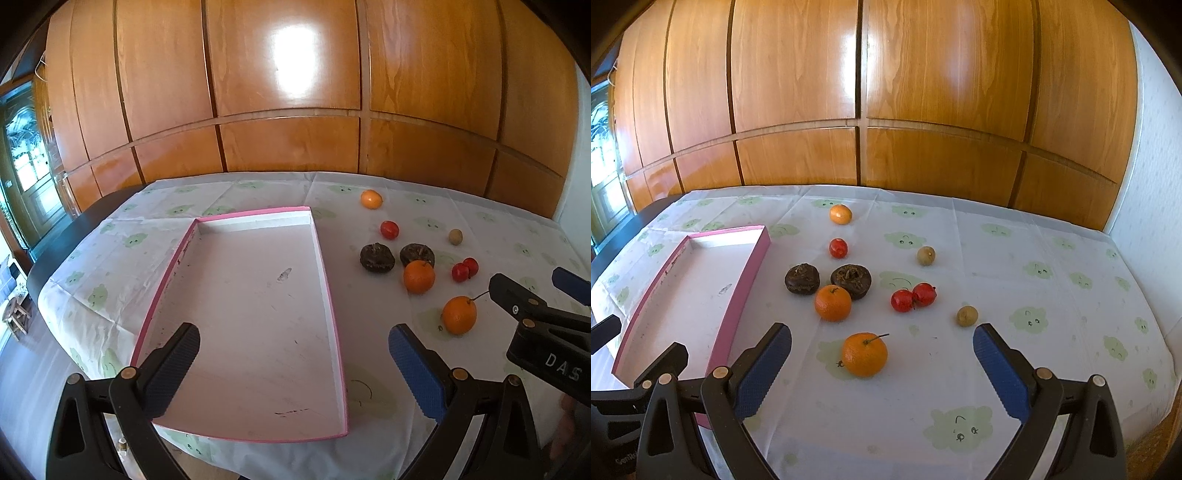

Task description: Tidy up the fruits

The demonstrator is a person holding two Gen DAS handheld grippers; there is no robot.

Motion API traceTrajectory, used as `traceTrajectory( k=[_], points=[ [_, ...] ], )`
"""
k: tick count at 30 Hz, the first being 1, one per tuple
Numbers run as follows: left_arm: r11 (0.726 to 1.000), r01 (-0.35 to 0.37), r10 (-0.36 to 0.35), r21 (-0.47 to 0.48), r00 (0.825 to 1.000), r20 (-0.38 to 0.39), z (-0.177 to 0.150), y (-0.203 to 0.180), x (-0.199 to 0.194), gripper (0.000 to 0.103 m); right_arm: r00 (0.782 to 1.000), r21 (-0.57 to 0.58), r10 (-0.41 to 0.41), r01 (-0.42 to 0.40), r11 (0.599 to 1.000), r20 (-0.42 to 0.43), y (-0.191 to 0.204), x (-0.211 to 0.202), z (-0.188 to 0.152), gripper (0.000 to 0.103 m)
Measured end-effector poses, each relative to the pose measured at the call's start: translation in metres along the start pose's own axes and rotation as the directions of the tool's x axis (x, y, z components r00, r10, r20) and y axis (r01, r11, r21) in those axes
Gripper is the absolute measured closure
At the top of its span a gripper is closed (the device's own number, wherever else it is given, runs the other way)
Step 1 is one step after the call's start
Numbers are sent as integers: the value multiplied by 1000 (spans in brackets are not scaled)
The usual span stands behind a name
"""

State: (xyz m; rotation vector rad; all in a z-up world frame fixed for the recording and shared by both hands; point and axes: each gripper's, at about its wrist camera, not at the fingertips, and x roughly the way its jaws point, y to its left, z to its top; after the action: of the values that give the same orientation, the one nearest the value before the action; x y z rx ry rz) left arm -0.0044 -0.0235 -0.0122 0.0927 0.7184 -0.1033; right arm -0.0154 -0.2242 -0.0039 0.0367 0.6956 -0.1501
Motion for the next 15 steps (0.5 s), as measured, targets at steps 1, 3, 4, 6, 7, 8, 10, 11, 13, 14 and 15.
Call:
traceTrajectory(
  k=[1,3,4,6,7,8,10,11,13,14,15],
  points=[
    [1000,5,-5,1,1000,-3,0,0,1,0,1000,-1,2,-2,1000,-2,0,1,0,3],
    [1000,27,-27,3,1000,-10,0,-1,2,0,1000,-7,14,-14,1000,-7,-2,2,1,3],
    [999,40,-40,0,999,-13,0,-1,2,0,1000,-11,22,-22,1000,-12,-5,4,3,3],
    [996,85,-85,-14,996,-18,1,0,2,0,999,-15,37,-37,999,-19,-10,6,9,3],
    [994,107,-107,-24,994,-19,2,1,2,0,999,-17,47,-47,999,-21,-17,8,14,3],
    [991,129,-130,-34,991,-20,3,2,2,0,999,-20,49,-50,999,-20,-23,9,19,3],
    [985,162,-163,-52,986,-26,7,4,3,0,999,-21,47,-47,999,-17,-35,12,30,3],
    [983,172,-174,-55,984,-30,9,5,5,0,999,-19,48,-49,999,-24,-46,15,39,3],
    [982,186,-187,-41,982,-28,14,4,7,0,997,-14,54,-54,998,-47,-63,22,52,3],
    [982,185,-186,-32,982,-30,17,3,9,0,997,-14,59,-59,998,-58,-71,26,57,3],
    [982,188,-189,-27,981,-37,19,2,11,1,996,-17,56,-58,998,-69,-78,30,62,3]
  ],
)
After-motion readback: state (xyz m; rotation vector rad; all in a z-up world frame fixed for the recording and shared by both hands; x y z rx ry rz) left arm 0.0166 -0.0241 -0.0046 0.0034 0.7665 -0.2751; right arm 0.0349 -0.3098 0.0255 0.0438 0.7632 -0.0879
